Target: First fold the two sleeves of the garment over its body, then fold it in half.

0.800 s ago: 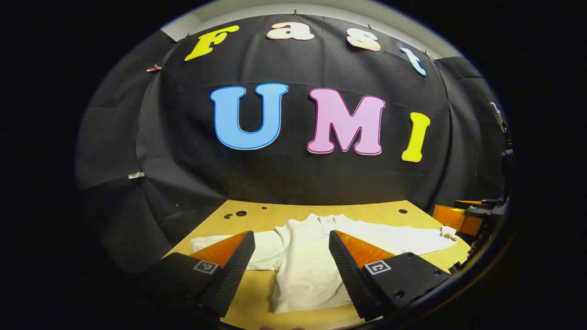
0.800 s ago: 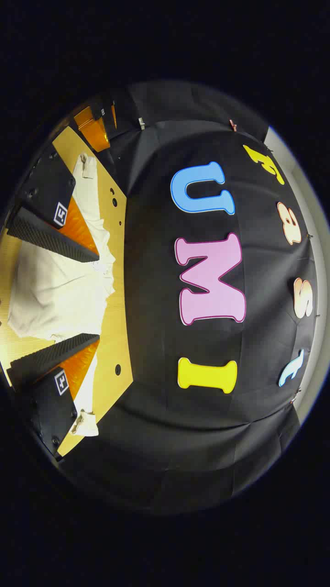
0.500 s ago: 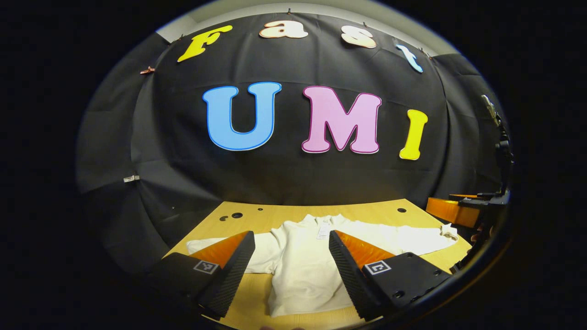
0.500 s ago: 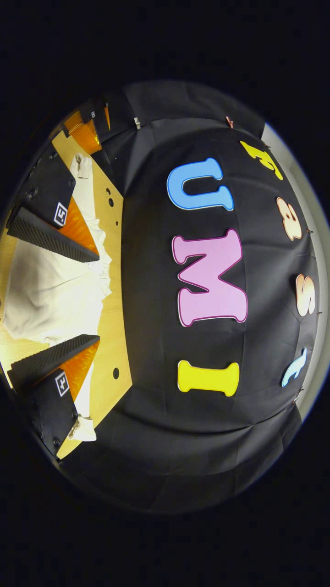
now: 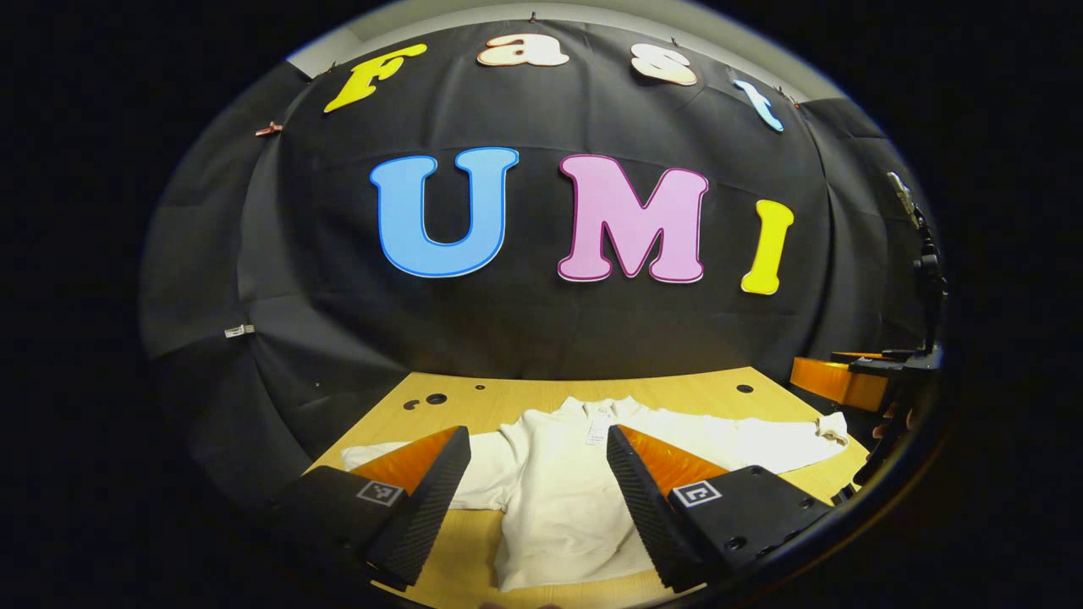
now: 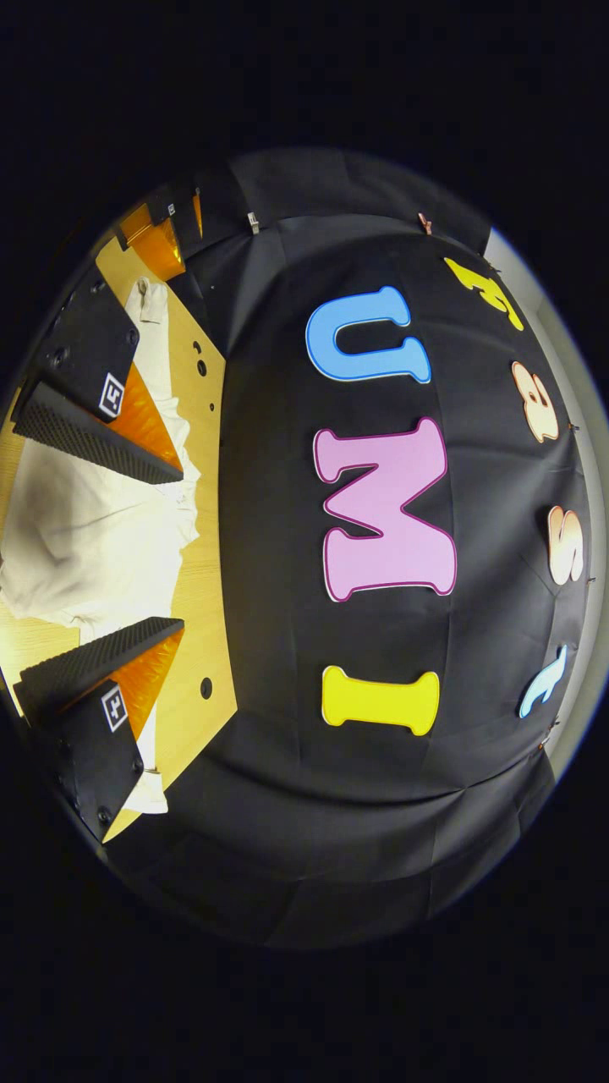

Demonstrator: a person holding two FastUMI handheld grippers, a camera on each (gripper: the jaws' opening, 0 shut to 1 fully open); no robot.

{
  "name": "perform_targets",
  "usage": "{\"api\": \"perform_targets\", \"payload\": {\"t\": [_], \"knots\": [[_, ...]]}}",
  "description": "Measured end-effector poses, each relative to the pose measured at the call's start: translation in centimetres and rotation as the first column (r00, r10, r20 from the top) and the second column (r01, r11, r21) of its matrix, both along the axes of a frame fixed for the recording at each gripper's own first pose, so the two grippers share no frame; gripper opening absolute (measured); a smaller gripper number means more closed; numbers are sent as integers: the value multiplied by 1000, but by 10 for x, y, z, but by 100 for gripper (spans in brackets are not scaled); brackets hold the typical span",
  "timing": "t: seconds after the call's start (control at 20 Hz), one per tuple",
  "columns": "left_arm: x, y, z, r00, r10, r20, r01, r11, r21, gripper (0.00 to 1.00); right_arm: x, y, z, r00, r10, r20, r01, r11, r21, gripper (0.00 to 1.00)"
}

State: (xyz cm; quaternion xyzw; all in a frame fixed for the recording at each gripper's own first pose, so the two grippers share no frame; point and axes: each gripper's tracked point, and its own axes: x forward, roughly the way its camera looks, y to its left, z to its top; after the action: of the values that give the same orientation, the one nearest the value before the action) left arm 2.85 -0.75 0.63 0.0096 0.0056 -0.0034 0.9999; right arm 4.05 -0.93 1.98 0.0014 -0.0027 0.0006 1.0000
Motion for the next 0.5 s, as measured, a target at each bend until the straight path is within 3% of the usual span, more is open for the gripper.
{"api": "perform_targets", "payload": {"t": [0.35,0.5], "knots": [[13,-2,-6,1000,-1,-11,1,1000,11,100,22,-17,-17,999,-5,-50,5,1000,4,97],[19,-12,-22,999,-19,-45,19,1000,3,99,41,-49,-30,996,-54,-77,52,998,-34,98]]}}
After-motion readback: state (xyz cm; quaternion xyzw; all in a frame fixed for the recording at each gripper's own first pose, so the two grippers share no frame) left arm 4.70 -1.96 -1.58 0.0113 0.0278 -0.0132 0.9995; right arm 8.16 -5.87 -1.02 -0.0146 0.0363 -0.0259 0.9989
